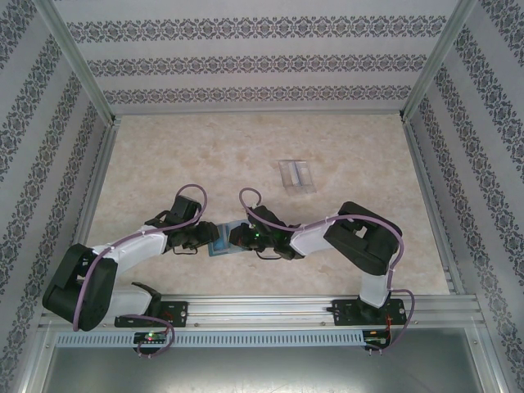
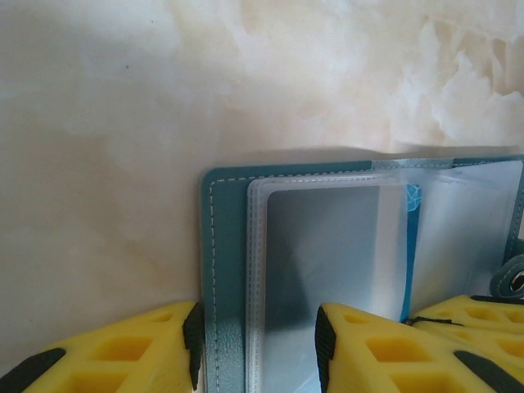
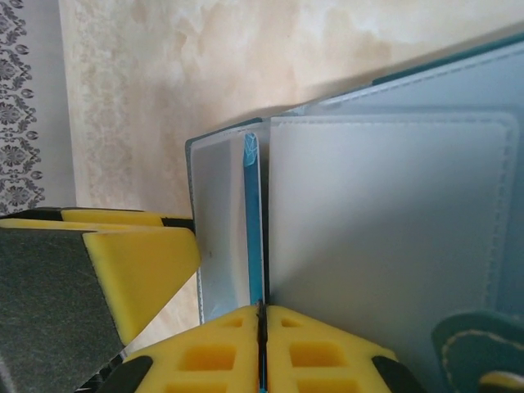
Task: Put the credit cards into the card holder
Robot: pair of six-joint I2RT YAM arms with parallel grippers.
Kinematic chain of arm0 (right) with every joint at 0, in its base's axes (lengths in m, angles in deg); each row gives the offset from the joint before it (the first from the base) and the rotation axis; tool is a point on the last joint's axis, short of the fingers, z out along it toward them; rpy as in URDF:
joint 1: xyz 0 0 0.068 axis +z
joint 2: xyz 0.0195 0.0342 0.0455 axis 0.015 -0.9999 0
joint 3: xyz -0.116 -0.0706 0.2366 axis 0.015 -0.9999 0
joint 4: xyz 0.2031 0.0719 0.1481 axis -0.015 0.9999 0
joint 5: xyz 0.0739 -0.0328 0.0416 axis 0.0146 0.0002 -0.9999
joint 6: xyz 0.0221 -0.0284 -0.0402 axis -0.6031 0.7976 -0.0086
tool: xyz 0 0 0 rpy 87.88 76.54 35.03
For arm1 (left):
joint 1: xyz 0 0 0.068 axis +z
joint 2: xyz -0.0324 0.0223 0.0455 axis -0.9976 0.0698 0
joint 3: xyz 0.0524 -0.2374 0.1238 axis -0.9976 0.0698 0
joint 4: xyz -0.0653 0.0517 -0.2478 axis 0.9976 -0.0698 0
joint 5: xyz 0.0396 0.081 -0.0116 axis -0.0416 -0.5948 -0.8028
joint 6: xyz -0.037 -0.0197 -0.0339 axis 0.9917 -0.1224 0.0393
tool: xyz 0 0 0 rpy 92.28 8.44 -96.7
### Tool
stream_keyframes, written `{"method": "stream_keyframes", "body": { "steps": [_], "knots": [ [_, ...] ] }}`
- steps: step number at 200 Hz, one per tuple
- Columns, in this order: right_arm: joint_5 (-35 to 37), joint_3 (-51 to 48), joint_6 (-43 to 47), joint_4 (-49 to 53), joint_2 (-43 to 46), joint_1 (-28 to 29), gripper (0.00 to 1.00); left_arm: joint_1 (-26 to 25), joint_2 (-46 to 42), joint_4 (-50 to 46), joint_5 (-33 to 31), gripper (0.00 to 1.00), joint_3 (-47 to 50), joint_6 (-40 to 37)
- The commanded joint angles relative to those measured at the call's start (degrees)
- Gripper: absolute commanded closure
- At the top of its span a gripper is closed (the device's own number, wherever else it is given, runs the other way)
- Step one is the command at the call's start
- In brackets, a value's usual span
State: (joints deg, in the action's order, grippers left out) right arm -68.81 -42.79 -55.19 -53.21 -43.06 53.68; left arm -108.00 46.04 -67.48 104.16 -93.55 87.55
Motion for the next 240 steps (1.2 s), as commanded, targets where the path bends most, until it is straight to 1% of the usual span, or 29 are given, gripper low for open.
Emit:
{"method": "stream_keyframes", "body": {
  "steps": [1,55,78,95,105,131,143,149,159,168,188,202,210,221,240],
  "knots": [
    [-1.38,1.77,1.47,1.79,-1.19,0.76,0.94,0.26,0.7,2.84,2.81,0.57,0.64,1.04],
    [-2.87,3.62,1.52,2.99,-2.2,1.13,0.95,0.76,-1.55,1.38,2.63,0.55,0.09,1.13],
    [-2.34,3.96,2.29,4.17,-1.73,1.53,0.92,1.03,-2.76,1.45,2.28,0.52,0.43,1.14],
    [-1.37,3.48,3.04,5.16,-0.41,1.14,0.87,1.27,-2.98,0.42,2.03,0.51,0.1,0.64],
    [-0.8,3.43,4.05,6.23,0.85,0.96,0.86,1.5,-3.26,-0.54,1.78,0.51,-0.31,0.09],
    [2.27,3.83,8.82,12.23,5.65,0.83,0.8,2.06,-4.25,-1.2,0.9,0.49,-0.18,-0.89],
    [3.93,3.57,9.93,14.61,7.71,0.59,0.78,2.47,-4.38,-2.39,0.94,0.46,-0.95,-1.81],
    [4.67,3.44,10.29,15.55,8.47,0.59,0.77,2.65,-4.62,-3.01,0.73,0.43,-1.3,-2.25],
    [5.91,3.13,11.0,16.98,9.72,0.56,0.73,2.75,-4.74,-3.42,0.26,0.41,-1.53,-2.89],
    [6.79,2.61,10.96,17.51,10.2,0.56,0.69,2.84,-4.66,-3.29,-0.05,0.4,-1.6,-3.38],
    [8.63,1.26,9.15,18.72,10.55,0.56,0.66,3.03,-3.73,-3.84,0.5,0.4,-2.3,-4.12],
    [10.19,0.49,7.87,20.04,10.84,0.73,0.59,3.03,-3.5,-4.25,0.61,0.41,-2.5,-4.49],
    [10.62,0.28,7.78,20.62,10.72,0.83,0.57,3.02,-3.29,-3.71,0.51,0.41,-2.16,-4.55],
    [11.02,0.1,7.75,21.47,10.47,0.82,0.55,3.05,-3.05,-3.11,0.74,0.41,-1.89,-4.67],
    [11.2,-0.52,6.67,21.56,10.16,0.87,0.54,3.05,-2.55,-4.1,1.22,0.41,-2.37,-5.17]
  ]
}}
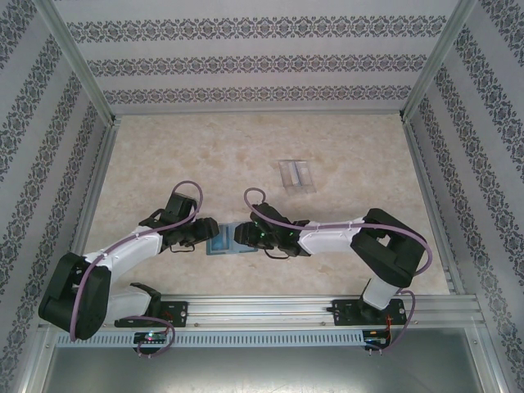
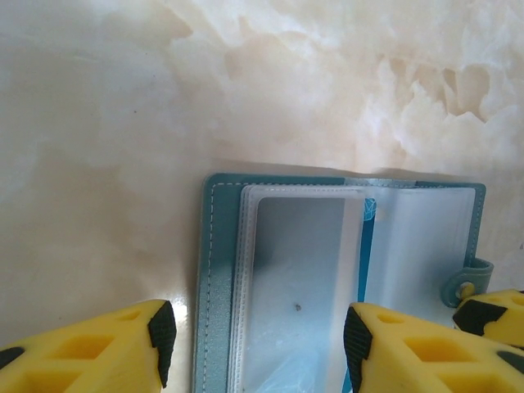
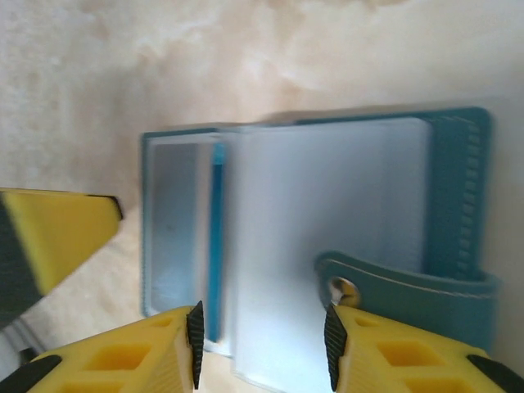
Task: Put the credit cards into the card holder
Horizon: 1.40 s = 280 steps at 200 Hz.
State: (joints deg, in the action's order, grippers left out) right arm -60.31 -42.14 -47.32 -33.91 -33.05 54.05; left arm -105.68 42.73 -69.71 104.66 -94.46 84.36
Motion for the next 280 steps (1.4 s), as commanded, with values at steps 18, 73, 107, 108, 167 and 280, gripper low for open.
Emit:
{"method": "stream_keyframes", "body": {
  "steps": [18,73,107,108,167,280],
  "knots": [
    [2.44,-0.8,-0.73,2.29,-0.67,0.63,0.54,0.75,0.67,-0.85,0.49,0.41,-0.68,-1.8],
    [0.2,1.5,-0.33,1.61,-3.39,0.89,0.54,0.74,1.28,1.51,2.24,0.43,0.25,-0.35],
    [-1.07,1.94,-1.55,-0.27,-5.19,1.38,0.53,0.76,1.43,1.86,2.87,0.44,0.22,0.09],
    [-1.13,1.96,-1.53,-0.36,-5.25,1.4,0.53,0.77,1.45,1.91,2.9,0.44,0.22,0.1],
    [-3.61,3.2,0.0,-3.04,-5.79,1.82,0.52,0.74,2.2,2.9,4.18,0.45,0.16,0.72],
    [-6.01,4.17,0.82,-7.44,-5.02,2.0,0.52,0.7,0.2,0.15,2.67,0.46,-0.3,0.37]
  ]
}}
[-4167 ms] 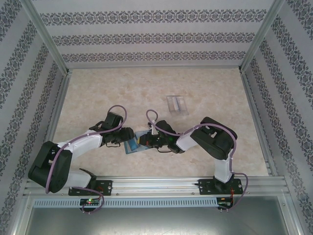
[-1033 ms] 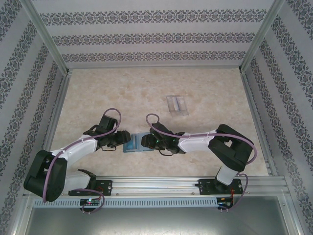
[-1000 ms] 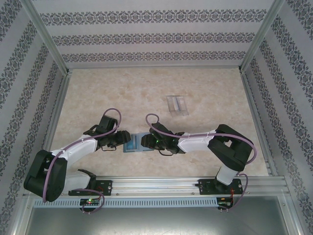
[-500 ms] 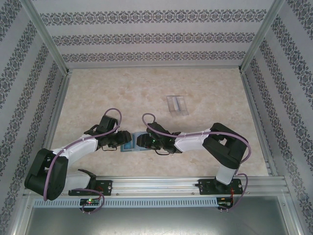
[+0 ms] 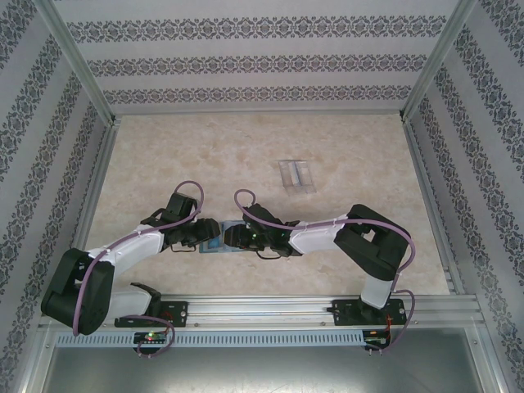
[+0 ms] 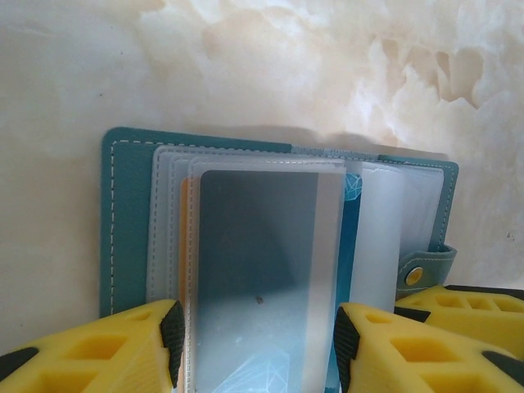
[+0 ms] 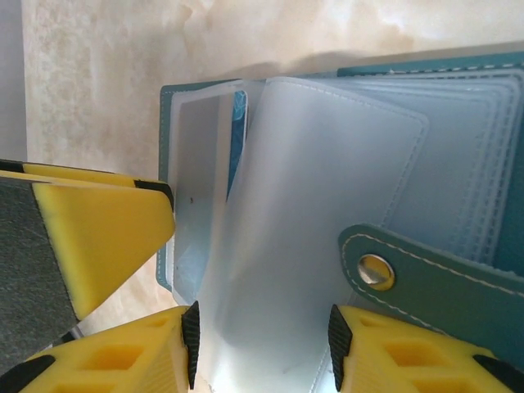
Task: Put the credit cards into the card holder
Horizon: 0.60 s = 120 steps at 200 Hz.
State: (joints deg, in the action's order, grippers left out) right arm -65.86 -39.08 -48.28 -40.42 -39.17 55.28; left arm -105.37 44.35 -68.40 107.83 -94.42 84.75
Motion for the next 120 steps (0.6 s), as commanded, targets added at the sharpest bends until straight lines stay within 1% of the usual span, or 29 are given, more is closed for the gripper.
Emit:
{"method": "stream_keyframes", "body": {
  "steps": [1,20,52,82,101,120],
  "knots": [
    [-0.46,1.11,1.85,-0.95,1.13,0.75,0.52,0.44,-1.49,-1.13,-0.51,0.46,-0.34,-0.02],
    [-0.82,1.37,2.92,-1.3,1.68,0.73,0.52,0.48,-1.84,-0.74,-1.34,0.46,0.03,0.06],
    [-2.49,1.38,2.06,-3.86,0.77,0.64,0.51,0.65,-2.8,-2.35,-3.06,0.44,-0.12,0.01],
    [-3.1,1.45,1.64,-5.6,0.54,0.64,0.51,3.3,-6.91,-6.3,-4.37,0.42,-0.26,-0.68],
    [-3.43,1.72,2.04,-6.11,0.33,0.55,0.5,4.53,-9.94,-6.73,-5.07,0.42,0.68,-0.97],
    [-3.59,1.88,1.82,-5.87,0.16,0.37,0.5,5.04,-10.09,-7.57,-3.86,0.42,0.2,-1.57]
  ]
}}
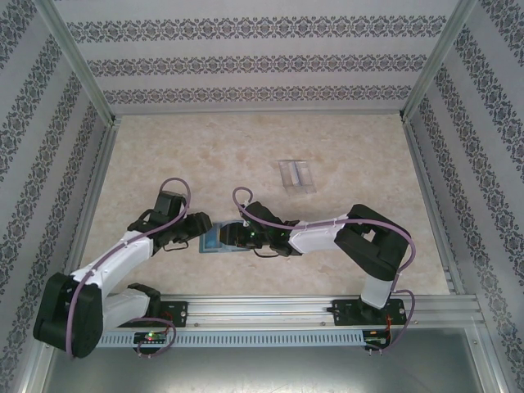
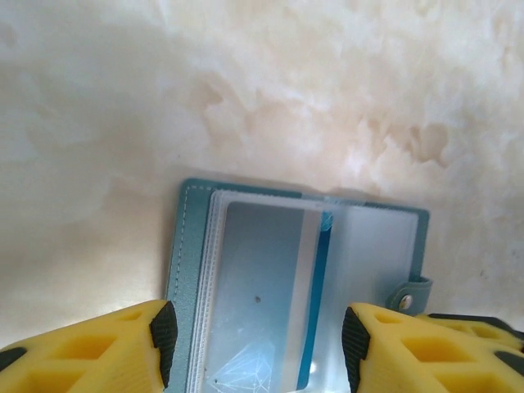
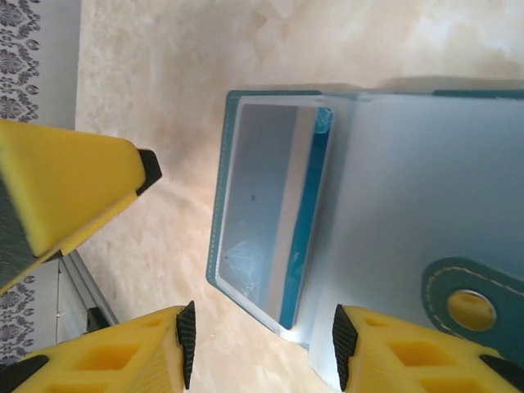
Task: Put the credit cards into the card holder
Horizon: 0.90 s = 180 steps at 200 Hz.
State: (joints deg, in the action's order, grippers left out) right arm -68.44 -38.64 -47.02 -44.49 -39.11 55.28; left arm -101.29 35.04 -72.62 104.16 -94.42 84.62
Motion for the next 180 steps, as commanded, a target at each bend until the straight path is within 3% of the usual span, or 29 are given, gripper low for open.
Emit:
{"method": "stream_keyframes", "body": {
  "steps": [1,63,180],
  "knots": [
    [-0.95,1.46,0.51,-1.64,0.11,0.37,0.5,0.91,-0.73,-3.46,-0.14,0.42,0.11,-1.46],
    [7.38,-2.06,-0.23,12.67,8.43,0.48,0.45,0.94,2.05,-1.11,2.0,0.42,0.09,-1.91],
    [6.1,-0.35,-4.56,13.65,2.78,0.85,0.45,0.88,6.39,0.32,4.67,0.42,0.06,-3.03]
  ]
}}
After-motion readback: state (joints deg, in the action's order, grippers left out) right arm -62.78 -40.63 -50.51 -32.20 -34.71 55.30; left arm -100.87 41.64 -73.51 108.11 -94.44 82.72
